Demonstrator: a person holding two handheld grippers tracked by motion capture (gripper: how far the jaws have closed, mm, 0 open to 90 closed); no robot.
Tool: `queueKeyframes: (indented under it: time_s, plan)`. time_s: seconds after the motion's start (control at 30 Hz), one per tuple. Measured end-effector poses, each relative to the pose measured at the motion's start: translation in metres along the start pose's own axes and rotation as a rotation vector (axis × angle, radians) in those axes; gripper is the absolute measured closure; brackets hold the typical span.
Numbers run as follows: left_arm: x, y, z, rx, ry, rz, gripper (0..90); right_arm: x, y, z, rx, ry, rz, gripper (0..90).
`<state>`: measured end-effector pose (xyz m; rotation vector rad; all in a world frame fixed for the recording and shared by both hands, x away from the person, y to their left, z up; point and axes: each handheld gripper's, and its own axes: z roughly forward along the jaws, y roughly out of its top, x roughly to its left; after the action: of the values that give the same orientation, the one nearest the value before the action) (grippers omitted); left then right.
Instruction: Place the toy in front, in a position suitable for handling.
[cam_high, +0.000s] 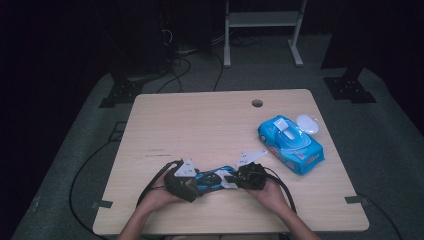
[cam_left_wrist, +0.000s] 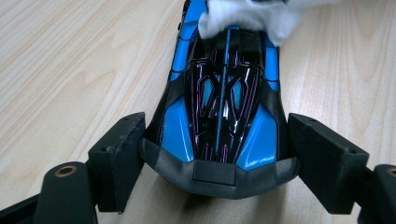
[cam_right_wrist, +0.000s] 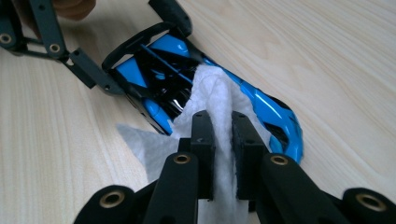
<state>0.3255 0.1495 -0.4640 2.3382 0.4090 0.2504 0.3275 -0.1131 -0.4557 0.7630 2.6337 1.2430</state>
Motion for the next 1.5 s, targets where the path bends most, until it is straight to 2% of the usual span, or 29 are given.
queueKeyframes:
  time_s: [0.07, 0.1, 0.13, 0.2, 0.27, 0.33, 0.4, 0.43, 0.47, 0.5, 0.57, 0.6, 0.7, 0.73, 0.8, 0.83, 0.93, 0.97, 1.03, 1.13, 1.17, 1.2, 1.27, 1.3, 1.33, 1.4, 1.43, 1.47, 1.5]
  plan:
    - [0.000, -0.001, 0.000, -0.008, -0.001, 0.000, 22.2, -0.004, -0.001, -0.001, 0.002, 0.012, 0.018, 80.7]
    - [0.000, -0.001, 0.000, -0.008, -0.002, 0.001, 22.2, -0.013, -0.006, -0.007, 0.014, -0.030, 0.041, 80.8]
    - [0.000, -0.001, 0.000, -0.008, -0.003, 0.002, 22.2, -0.013, -0.006, -0.007, 0.014, -0.030, 0.041, 80.8]
    - [0.000, -0.001, 0.000, -0.008, -0.005, 0.005, 22.2, -0.021, -0.012, -0.011, 0.036, -0.069, 0.051, 80.8]
    - [0.000, -0.001, 0.001, -0.009, -0.004, 0.004, 22.2, -0.026, -0.017, -0.014, 0.031, -0.060, 0.099, 81.0]
    - [0.000, -0.001, 0.001, -0.004, 0.001, 0.008, 22.0, -0.022, -0.016, -0.014, 0.022, -0.047, 0.094, 81.1]
    - [-0.001, 0.000, 0.002, -0.007, 0.000, 0.005, 22.0, -0.015, -0.011, -0.011, -0.009, -0.006, 0.079, 81.0]
    - [-0.001, 0.000, 0.003, -0.010, 0.001, 0.007, 22.0, -0.011, -0.008, -0.009, -0.011, 0.018, 0.062, 80.9]
    - [-0.001, 0.001, 0.004, -0.011, 0.002, 0.008, 22.0, -0.007, -0.005, -0.007, -0.007, 0.023, 0.042, 80.8]
    - [-0.001, 0.001, 0.004, -0.010, 0.002, 0.007, 22.0, -0.003, -0.003, -0.004, 0.000, 0.010, 0.023, 80.7]
    - [-0.002, 0.001, 0.004, -0.009, 0.000, 0.008, 22.2, -0.005, -0.004, -0.005, 0.004, 0.012, 0.028, 80.8]
    - [-0.002, 0.001, 0.004, -0.008, 0.002, 0.010, 22.2, -0.008, -0.005, -0.006, 0.002, 0.013, 0.040, 80.8]
    - [-0.002, 0.002, 0.005, -0.009, 0.000, 0.016, 22.3, -0.021, -0.013, -0.014, 0.028, -0.061, 0.076, 81.0]
    - [-0.003, 0.003, 0.005, -0.007, -0.002, 0.018, 22.5, -0.025, -0.016, -0.016, 0.030, -0.061, 0.102, 81.1]
    - [-0.003, 0.004, 0.007, -0.010, -0.001, 0.018, 22.6, -0.028, -0.019, -0.018, 0.022, -0.058, 0.114, 81.1]
    - [-0.004, 0.005, 0.008, -0.012, -0.002, 0.019, 22.6, -0.026, -0.017, -0.018, 0.022, -0.058, 0.111, 81.2]
    - [-0.006, 0.007, 0.011, -0.016, -0.003, 0.023, 23.0, -0.017, -0.007, -0.013, -0.009, -0.014, 0.082, 80.9]
    - [-0.006, 0.009, 0.013, -0.018, -0.003, 0.027, 23.2, -0.010, 0.001, -0.008, -0.002, -0.024, 0.022, 80.8]
    - [-0.007, 0.009, 0.014, -0.018, -0.001, 0.029, 23.2, -0.008, 0.003, -0.006, 0.003, -0.033, 0.005, 80.8]
    - [-0.007, 0.009, 0.014, -0.019, -0.006, 0.034, 23.5, -0.016, 0.001, -0.008, 0.004, -0.038, 0.034, 80.9]
    - [-0.008, 0.009, 0.014, -0.022, -0.005, 0.033, 23.7, -0.026, -0.005, -0.012, 0.030, -0.100, 0.035, 81.0]
    - [-0.008, 0.010, 0.015, -0.021, -0.006, 0.036, 23.7, -0.026, -0.005, -0.012, 0.030, -0.100, 0.035, 81.0]
    - [-0.009, 0.011, 0.017, -0.027, -0.006, 0.039, 23.9, -0.035, -0.008, -0.016, 0.035, -0.118, 0.074, 81.0]
    - [-0.009, 0.012, 0.018, -0.030, -0.007, 0.035, 24.0, -0.036, -0.008, -0.017, 0.036, -0.120, 0.072, 81.1]
    - [-0.009, 0.013, 0.019, -0.032, -0.007, 0.037, 24.0, -0.035, -0.006, -0.016, 0.036, -0.120, 0.061, 81.0]
    - [-0.010, 0.014, 0.021, -0.037, -0.010, 0.033, 24.1, -0.028, 0.003, -0.010, 0.018, -0.085, 0.026, 80.9]
    - [-0.009, 0.014, 0.021, -0.036, -0.011, 0.036, 24.1, -0.020, 0.011, -0.004, 0.028, -0.101, -0.039, 80.8]
    - [-0.009, 0.014, 0.021, -0.036, -0.013, 0.035, 24.1, -0.020, 0.011, -0.004, 0.028, -0.101, -0.039, 80.8]
    - [-0.009, 0.013, 0.021, -0.036, -0.015, 0.032, 24.1, -0.018, 0.015, -0.002, 0.036, -0.108, -0.062, 80.8]
